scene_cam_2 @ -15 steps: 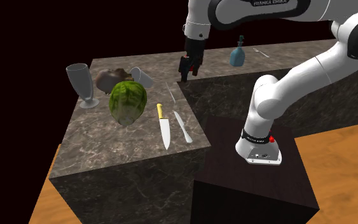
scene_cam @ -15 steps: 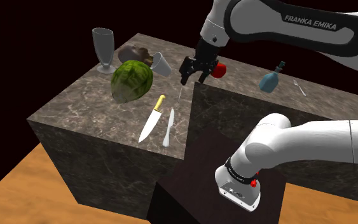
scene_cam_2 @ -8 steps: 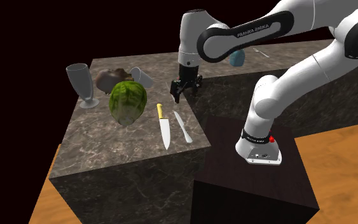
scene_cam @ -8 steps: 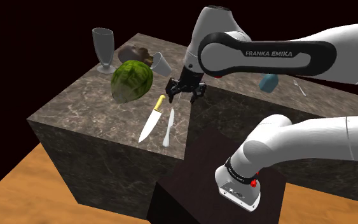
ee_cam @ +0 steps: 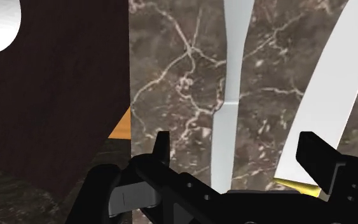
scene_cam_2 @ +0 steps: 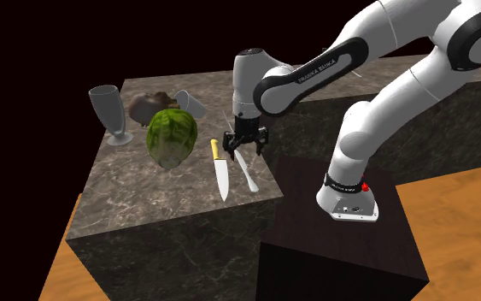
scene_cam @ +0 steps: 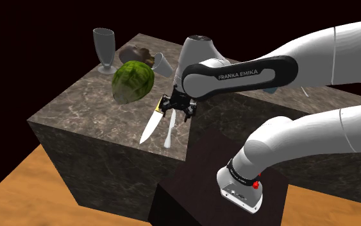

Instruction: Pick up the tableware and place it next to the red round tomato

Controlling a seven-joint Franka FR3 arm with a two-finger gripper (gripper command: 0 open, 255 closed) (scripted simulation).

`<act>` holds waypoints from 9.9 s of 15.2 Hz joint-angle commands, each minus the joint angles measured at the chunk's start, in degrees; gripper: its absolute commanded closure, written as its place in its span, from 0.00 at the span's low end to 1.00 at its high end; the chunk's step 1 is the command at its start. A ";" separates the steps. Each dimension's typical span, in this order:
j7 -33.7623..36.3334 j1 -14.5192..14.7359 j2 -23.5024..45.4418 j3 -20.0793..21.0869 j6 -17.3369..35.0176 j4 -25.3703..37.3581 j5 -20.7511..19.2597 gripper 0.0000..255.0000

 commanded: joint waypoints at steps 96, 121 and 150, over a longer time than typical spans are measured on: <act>-54.20 -19.85 26.45 -50.20 -19.27 43.69 -20.09 1.00; -74.65 -33.57 61.30 -55.44 -23.39 77.78 -3.16 1.00; -76.82 -33.32 65.34 -53.91 -9.66 67.48 -0.46 0.00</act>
